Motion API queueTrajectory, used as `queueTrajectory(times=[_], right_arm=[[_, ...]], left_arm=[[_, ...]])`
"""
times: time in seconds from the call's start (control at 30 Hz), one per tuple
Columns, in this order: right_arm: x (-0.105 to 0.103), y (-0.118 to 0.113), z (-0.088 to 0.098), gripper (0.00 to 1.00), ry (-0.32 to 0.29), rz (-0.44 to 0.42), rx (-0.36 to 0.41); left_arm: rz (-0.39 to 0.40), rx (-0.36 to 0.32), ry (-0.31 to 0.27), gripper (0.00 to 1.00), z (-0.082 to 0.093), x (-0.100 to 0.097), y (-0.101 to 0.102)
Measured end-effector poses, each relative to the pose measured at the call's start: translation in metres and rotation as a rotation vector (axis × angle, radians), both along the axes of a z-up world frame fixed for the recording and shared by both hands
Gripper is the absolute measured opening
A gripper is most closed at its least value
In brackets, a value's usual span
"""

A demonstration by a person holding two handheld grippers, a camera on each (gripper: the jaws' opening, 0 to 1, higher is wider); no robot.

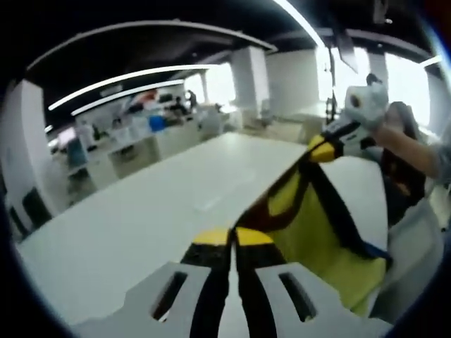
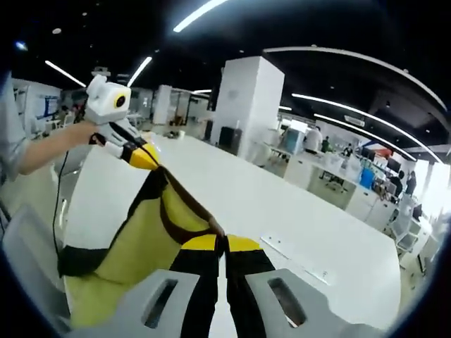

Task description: Fold the garment on the visible template until the final outline fits inside the template.

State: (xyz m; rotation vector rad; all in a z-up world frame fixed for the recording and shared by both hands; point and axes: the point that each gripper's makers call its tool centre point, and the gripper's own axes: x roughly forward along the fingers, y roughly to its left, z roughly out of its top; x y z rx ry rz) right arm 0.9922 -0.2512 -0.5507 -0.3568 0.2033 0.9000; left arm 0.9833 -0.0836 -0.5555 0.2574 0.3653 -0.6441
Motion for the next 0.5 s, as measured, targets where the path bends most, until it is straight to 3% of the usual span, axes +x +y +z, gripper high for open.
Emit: queueTrajectory(times=[0.5], right_arm=[[0.052,0.005,-0.052,0.02,0.061,-0.041,-0.041]], left_arm=[[0.024,0.004,0.064,0.0,-0.045,0.049,0.003]])
